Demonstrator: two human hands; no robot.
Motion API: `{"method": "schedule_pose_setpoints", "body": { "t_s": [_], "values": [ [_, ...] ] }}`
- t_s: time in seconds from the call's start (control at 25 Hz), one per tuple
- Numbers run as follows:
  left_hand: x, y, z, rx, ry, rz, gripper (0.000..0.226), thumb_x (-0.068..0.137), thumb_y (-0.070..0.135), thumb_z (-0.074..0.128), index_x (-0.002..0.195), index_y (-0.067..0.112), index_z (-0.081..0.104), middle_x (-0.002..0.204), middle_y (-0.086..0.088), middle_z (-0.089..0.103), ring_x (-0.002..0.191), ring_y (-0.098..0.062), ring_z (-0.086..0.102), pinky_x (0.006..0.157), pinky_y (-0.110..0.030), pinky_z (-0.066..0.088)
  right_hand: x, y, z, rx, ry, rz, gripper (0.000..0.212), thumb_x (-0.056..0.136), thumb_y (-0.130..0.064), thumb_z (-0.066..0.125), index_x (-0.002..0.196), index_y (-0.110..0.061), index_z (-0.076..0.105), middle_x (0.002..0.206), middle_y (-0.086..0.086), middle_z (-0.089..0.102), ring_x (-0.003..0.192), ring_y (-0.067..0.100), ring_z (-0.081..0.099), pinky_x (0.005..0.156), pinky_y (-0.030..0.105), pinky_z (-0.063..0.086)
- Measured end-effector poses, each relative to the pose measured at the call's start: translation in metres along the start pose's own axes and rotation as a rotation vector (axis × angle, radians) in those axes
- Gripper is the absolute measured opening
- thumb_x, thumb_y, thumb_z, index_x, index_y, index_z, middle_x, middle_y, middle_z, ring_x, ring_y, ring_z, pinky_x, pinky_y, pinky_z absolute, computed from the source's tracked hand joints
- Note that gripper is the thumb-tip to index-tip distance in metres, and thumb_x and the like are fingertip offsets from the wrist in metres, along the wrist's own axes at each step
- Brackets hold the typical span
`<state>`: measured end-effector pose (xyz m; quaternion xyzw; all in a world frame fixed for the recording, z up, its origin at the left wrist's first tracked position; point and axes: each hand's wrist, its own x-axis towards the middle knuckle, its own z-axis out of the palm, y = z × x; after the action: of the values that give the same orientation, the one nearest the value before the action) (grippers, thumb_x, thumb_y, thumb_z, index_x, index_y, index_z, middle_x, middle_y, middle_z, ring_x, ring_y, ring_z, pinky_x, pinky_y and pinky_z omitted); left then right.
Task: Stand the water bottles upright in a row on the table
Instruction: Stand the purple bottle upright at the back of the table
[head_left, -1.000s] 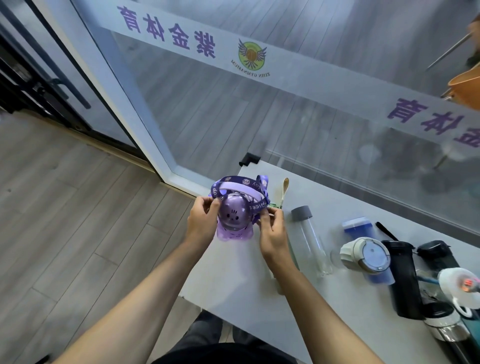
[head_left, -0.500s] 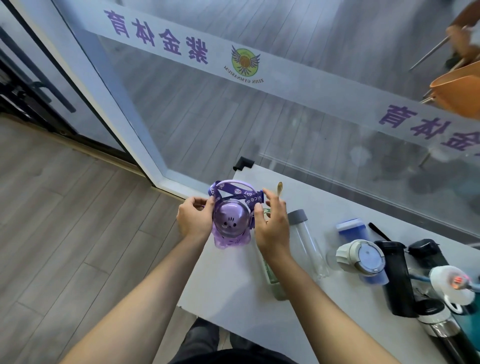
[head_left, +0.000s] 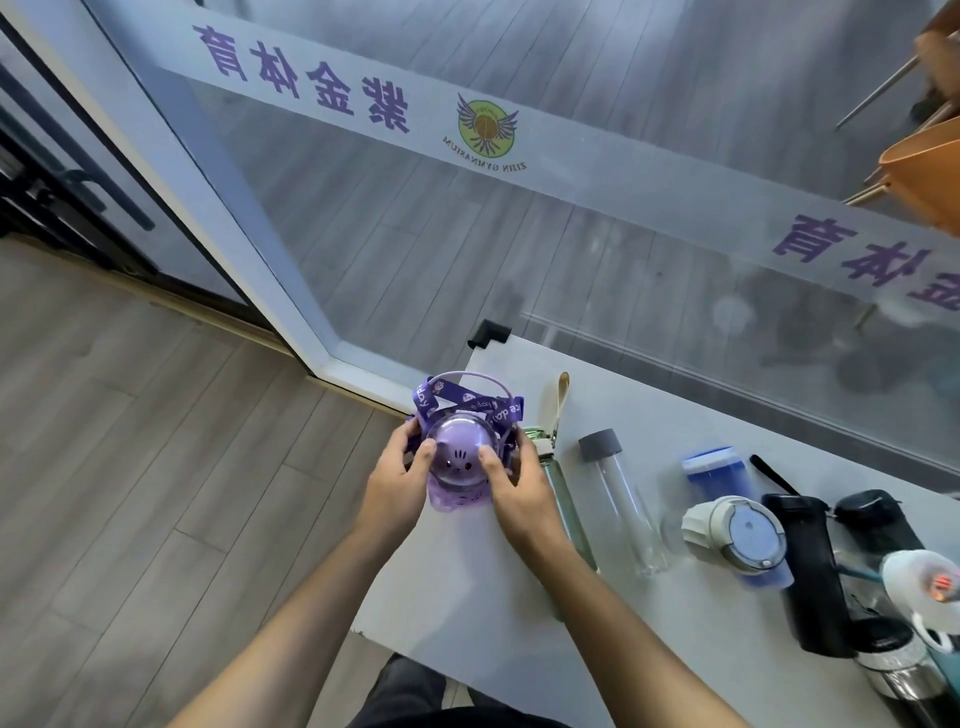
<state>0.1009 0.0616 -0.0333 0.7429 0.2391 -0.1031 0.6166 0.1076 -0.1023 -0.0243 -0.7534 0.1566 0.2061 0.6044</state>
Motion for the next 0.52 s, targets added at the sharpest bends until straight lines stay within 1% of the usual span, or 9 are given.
{"method": "schedule_pose_setpoints", "body": {
  "t_s": [0.08,0.12,0.2,0.24,0.32,0.4,0.44,0.48,0.52],
  "values": [
    [0.008,0.006,0.001,-0.044,0.014,0.0,0.034,0.094,0.036,0.053,0.128,0.037,0.055,0.123,0.015,0.064,0.114,-0.008,0.061,0.1,-0.045,0.05,0.012,-0.007,0.002,0.043,-0.015,-0.013,0.06,0.094,-0.039,0.067,0.148,-0.031,0.043,0.135,-0.01,0.062,0.119,0.004,0.061,0.103,0.026,0.051],
    [0.013,0.013,0.003,-0.048,0.014,0.005,0.033,0.095,0.033,0.053,0.129,0.034,0.055,0.122,0.014,0.065,0.113,-0.008,0.062,0.1,-0.044,0.05,0.02,-0.011,0.002,0.041,-0.018,-0.022,0.061,0.092,-0.038,0.069,0.147,-0.03,0.044,0.134,-0.009,0.063,0.117,0.004,0.062,0.1,0.024,0.052],
    [0.027,0.025,0.005,-0.069,-0.007,0.012,0.036,0.094,0.035,0.054,0.13,0.033,0.055,0.122,0.011,0.066,0.113,-0.01,0.063,0.1,-0.047,0.051,0.034,-0.021,-0.001,0.036,-0.01,-0.031,0.06,0.092,-0.035,0.07,0.146,-0.03,0.045,0.132,-0.008,0.063,0.113,0.001,0.063,0.093,0.016,0.053],
    [0.035,0.031,0.008,-0.07,-0.023,0.017,0.038,0.092,0.037,0.053,0.13,0.034,0.055,0.123,0.01,0.066,0.114,-0.012,0.063,0.099,-0.048,0.051,0.041,-0.026,-0.003,0.044,0.001,-0.026,0.059,0.092,-0.035,0.07,0.146,-0.03,0.046,0.132,-0.008,0.063,0.111,0.002,0.064,0.09,0.014,0.053],
    [0.053,0.042,0.014,-0.039,-0.066,0.032,0.04,0.089,0.038,0.053,0.129,0.034,0.056,0.123,0.009,0.067,0.112,-0.015,0.065,0.098,-0.05,0.051,0.054,-0.037,-0.011,0.04,0.024,-0.012,0.058,0.093,-0.037,0.07,0.146,-0.031,0.046,0.13,-0.008,0.063,0.107,0.006,0.065,0.082,0.009,0.052],
    [0.068,0.056,0.022,-0.011,-0.122,0.038,0.041,0.091,0.037,0.054,0.131,0.033,0.055,0.124,0.006,0.066,0.111,-0.017,0.065,0.097,-0.049,0.052,0.066,-0.046,-0.021,0.045,0.061,-0.008,0.056,0.094,-0.035,0.069,0.145,-0.027,0.047,0.124,-0.009,0.062,0.102,0.001,0.064,0.072,0.002,0.048],
    [0.075,0.062,0.027,0.012,-0.148,0.047,0.041,0.094,0.035,0.054,0.134,0.032,0.053,0.127,0.005,0.065,0.111,-0.015,0.065,0.097,-0.045,0.053,0.072,-0.049,-0.027,0.052,0.076,-0.017,0.056,0.094,-0.033,0.069,0.145,-0.025,0.048,0.122,-0.009,0.061,0.099,-0.005,0.063,0.071,0.001,0.047],
    [0.081,0.069,0.032,0.032,-0.174,0.057,0.041,0.097,0.032,0.053,0.138,0.03,0.05,0.129,0.005,0.063,0.11,-0.011,0.063,0.093,-0.037,0.054,0.079,-0.051,-0.032,0.062,0.091,-0.025,0.055,0.094,-0.032,0.069,0.144,-0.025,0.048,0.12,-0.011,0.061,0.095,-0.011,0.062,0.074,0.002,0.049],
    [0.087,0.075,0.037,0.05,-0.193,0.061,0.042,0.1,0.03,0.051,0.141,0.029,0.046,0.129,0.006,0.061,0.107,-0.005,0.062,0.088,-0.028,0.052,0.086,-0.052,-0.037,0.063,0.108,-0.022,0.055,0.094,-0.032,0.069,0.144,-0.025,0.048,0.117,-0.014,0.06,0.091,-0.015,0.06,0.08,0.008,0.052]
  ]
}}
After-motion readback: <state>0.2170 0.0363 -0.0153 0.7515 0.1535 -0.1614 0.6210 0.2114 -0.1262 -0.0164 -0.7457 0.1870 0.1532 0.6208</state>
